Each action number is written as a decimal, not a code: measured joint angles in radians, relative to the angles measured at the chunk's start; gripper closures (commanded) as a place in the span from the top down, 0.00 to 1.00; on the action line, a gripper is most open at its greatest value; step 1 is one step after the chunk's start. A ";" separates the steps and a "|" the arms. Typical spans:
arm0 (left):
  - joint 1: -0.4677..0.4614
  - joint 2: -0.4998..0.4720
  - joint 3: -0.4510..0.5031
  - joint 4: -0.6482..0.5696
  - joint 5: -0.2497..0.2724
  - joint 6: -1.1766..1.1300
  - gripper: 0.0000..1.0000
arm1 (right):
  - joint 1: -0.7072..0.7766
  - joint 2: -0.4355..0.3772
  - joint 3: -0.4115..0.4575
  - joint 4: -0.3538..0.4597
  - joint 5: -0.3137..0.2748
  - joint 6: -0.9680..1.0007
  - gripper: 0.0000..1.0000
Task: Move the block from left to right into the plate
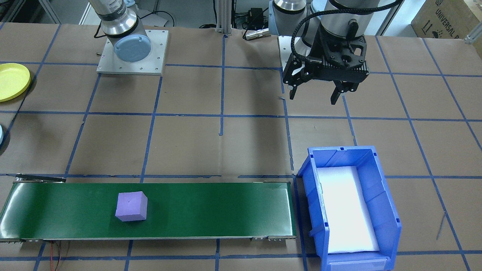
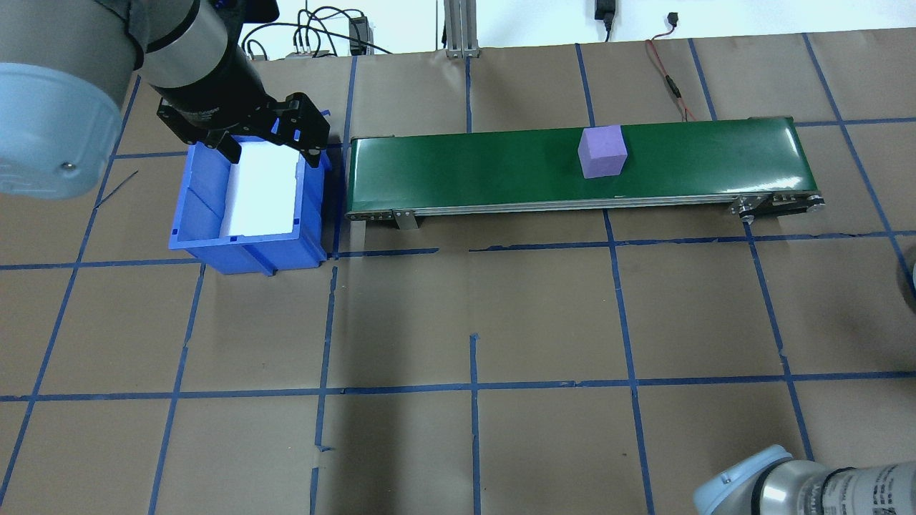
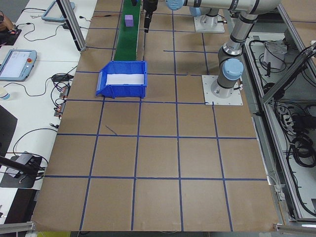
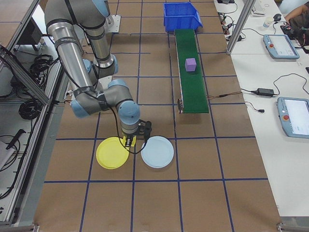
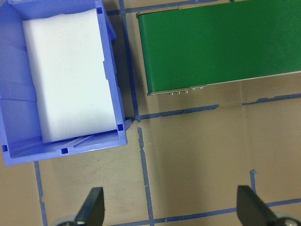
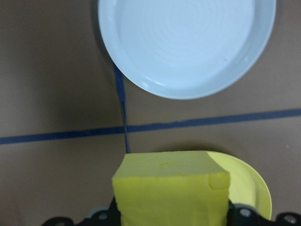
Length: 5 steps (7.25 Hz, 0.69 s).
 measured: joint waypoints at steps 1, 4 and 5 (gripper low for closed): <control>0.000 0.000 0.000 0.000 0.000 0.000 1.00 | -0.060 0.002 0.032 -0.015 -0.012 -0.015 0.37; 0.000 -0.001 -0.001 0.001 -0.002 0.000 1.00 | -0.114 0.040 0.080 -0.108 -0.023 -0.021 0.77; 0.001 -0.001 -0.001 0.002 -0.002 0.000 1.00 | -0.117 0.057 0.082 -0.115 -0.021 -0.019 0.95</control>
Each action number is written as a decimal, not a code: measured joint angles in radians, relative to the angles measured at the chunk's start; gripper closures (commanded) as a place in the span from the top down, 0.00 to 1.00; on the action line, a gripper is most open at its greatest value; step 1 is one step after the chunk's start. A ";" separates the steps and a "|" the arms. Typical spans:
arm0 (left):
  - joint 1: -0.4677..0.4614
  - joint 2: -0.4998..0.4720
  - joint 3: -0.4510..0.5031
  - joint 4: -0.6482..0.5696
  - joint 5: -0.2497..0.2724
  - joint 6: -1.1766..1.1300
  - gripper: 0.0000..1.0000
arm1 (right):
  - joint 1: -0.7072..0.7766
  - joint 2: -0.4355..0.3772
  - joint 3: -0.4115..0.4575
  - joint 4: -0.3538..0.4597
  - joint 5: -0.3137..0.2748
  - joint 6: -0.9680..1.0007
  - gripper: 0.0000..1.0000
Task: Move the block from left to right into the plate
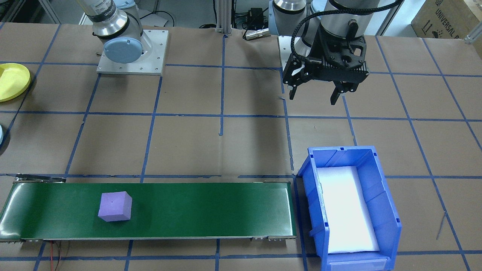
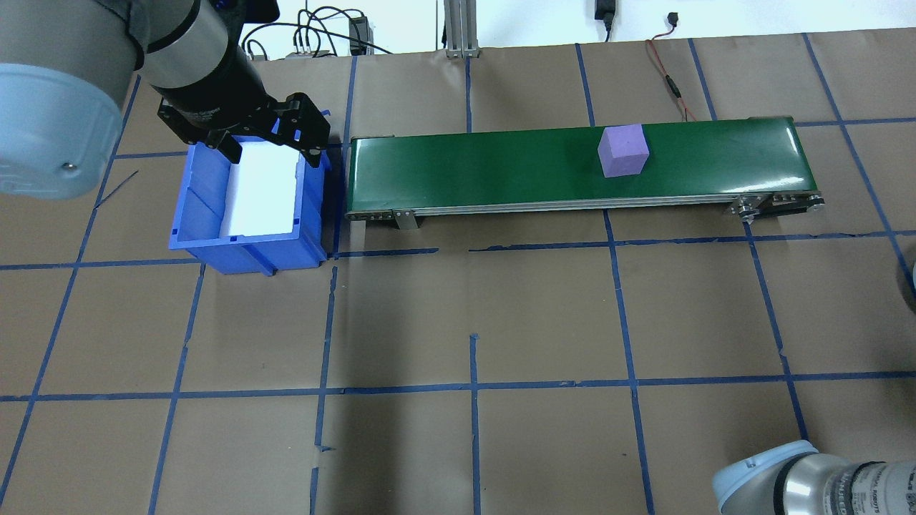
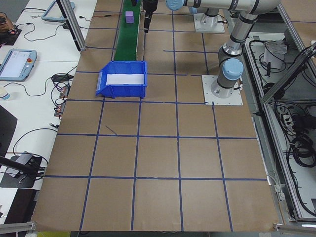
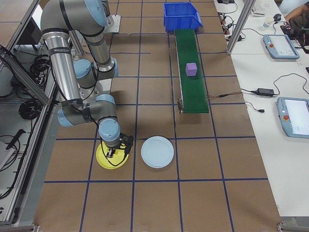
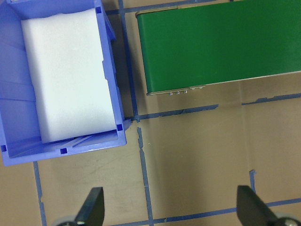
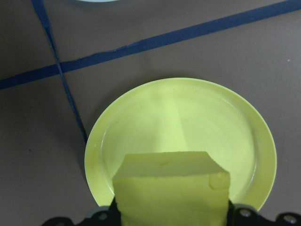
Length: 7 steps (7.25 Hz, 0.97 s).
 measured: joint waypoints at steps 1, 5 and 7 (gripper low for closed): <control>0.000 0.000 0.000 0.000 0.000 0.000 1.00 | -0.001 0.011 0.000 -0.003 0.003 0.002 1.00; 0.001 0.000 0.000 0.001 0.000 -0.001 1.00 | 0.027 -0.005 -0.017 -0.001 0.000 0.063 1.00; 0.001 0.000 0.001 0.001 0.000 -0.002 1.00 | 0.201 -0.021 -0.121 0.021 0.000 0.171 1.00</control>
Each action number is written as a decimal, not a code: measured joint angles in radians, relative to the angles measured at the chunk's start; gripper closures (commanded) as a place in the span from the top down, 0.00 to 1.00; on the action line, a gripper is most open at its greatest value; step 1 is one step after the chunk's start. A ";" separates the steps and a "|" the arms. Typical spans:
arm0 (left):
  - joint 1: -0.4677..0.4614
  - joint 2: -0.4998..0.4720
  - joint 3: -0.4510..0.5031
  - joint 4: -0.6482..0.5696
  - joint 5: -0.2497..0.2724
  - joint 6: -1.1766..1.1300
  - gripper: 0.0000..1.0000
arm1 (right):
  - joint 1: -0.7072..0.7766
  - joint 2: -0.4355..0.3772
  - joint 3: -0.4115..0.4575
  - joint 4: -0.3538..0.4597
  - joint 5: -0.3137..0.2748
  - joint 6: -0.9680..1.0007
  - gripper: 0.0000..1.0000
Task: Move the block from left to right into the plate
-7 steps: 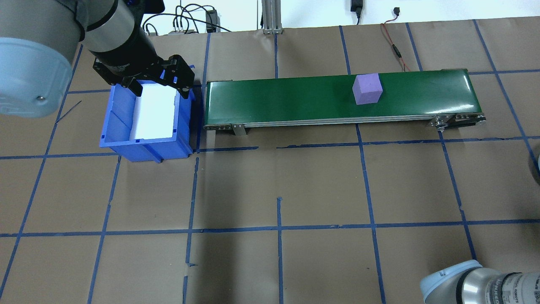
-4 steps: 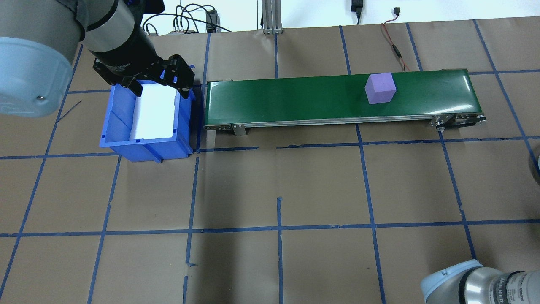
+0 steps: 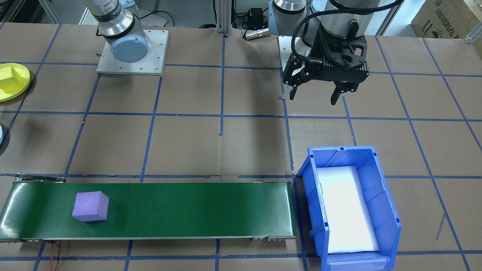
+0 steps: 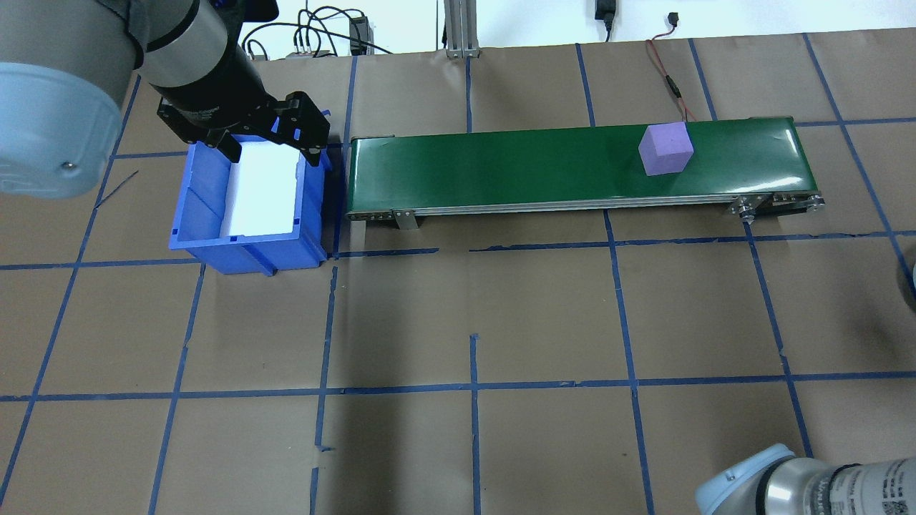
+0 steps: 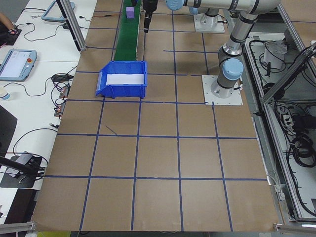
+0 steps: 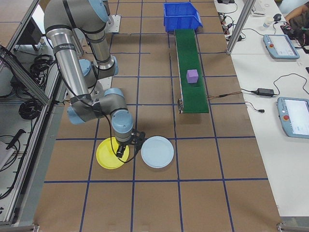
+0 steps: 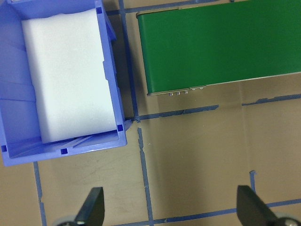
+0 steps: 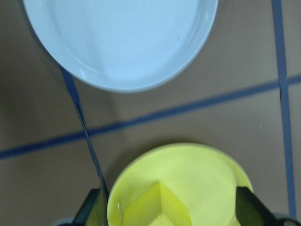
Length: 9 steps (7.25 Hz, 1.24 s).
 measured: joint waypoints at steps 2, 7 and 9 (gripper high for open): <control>0.000 0.000 0.001 -0.001 0.000 -0.001 1.00 | 0.188 0.035 -0.155 0.098 0.059 0.158 1.00; 0.000 0.000 0.002 -0.001 0.001 -0.002 1.00 | 0.491 0.182 -0.292 0.114 0.370 0.441 1.00; 0.000 0.000 0.002 -0.001 0.002 -0.002 1.00 | 0.555 0.202 -0.297 0.080 0.416 0.519 1.00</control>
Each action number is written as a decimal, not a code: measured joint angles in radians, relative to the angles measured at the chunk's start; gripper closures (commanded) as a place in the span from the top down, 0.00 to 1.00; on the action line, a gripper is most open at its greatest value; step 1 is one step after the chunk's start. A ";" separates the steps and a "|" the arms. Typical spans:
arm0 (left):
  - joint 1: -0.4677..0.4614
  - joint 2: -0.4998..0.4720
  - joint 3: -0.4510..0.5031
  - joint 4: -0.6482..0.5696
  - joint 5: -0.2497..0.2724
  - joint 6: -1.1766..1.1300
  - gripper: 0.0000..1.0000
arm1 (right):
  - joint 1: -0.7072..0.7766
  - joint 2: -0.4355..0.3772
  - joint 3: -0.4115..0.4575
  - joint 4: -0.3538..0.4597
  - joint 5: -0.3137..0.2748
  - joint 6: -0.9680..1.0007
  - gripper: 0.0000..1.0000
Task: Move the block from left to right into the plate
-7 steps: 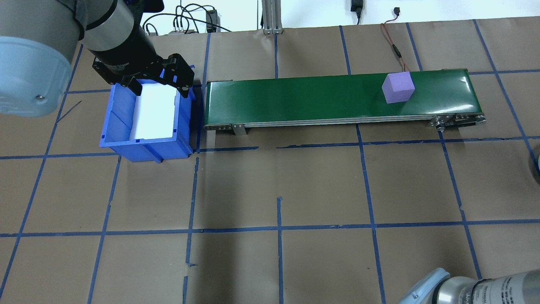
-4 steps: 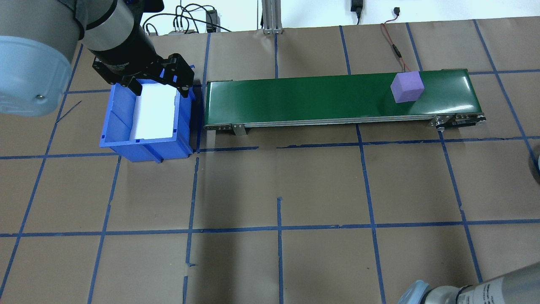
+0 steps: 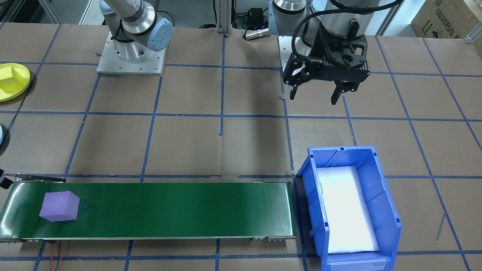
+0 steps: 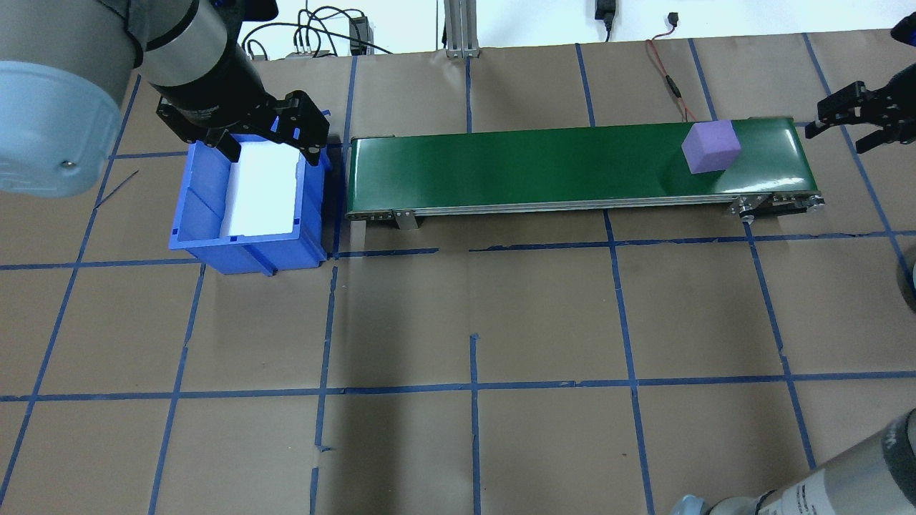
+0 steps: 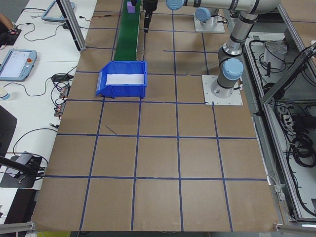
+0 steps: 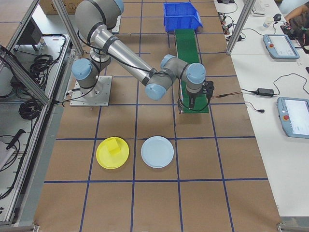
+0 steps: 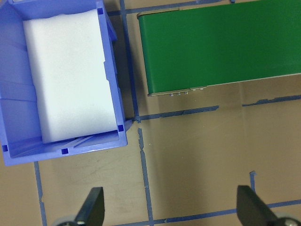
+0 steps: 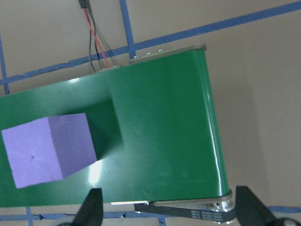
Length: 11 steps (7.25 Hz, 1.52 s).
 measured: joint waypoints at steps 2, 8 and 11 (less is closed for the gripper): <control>0.000 0.000 0.000 0.000 0.000 0.001 1.00 | 0.041 0.019 -0.002 -0.035 0.039 0.053 1.00; 0.000 0.000 0.000 0.000 0.000 0.001 1.00 | 0.111 0.097 0.010 -0.168 -0.053 0.018 0.55; 0.000 0.000 0.000 0.000 0.000 0.001 1.00 | 0.111 0.091 0.012 -0.203 -0.189 -0.089 0.25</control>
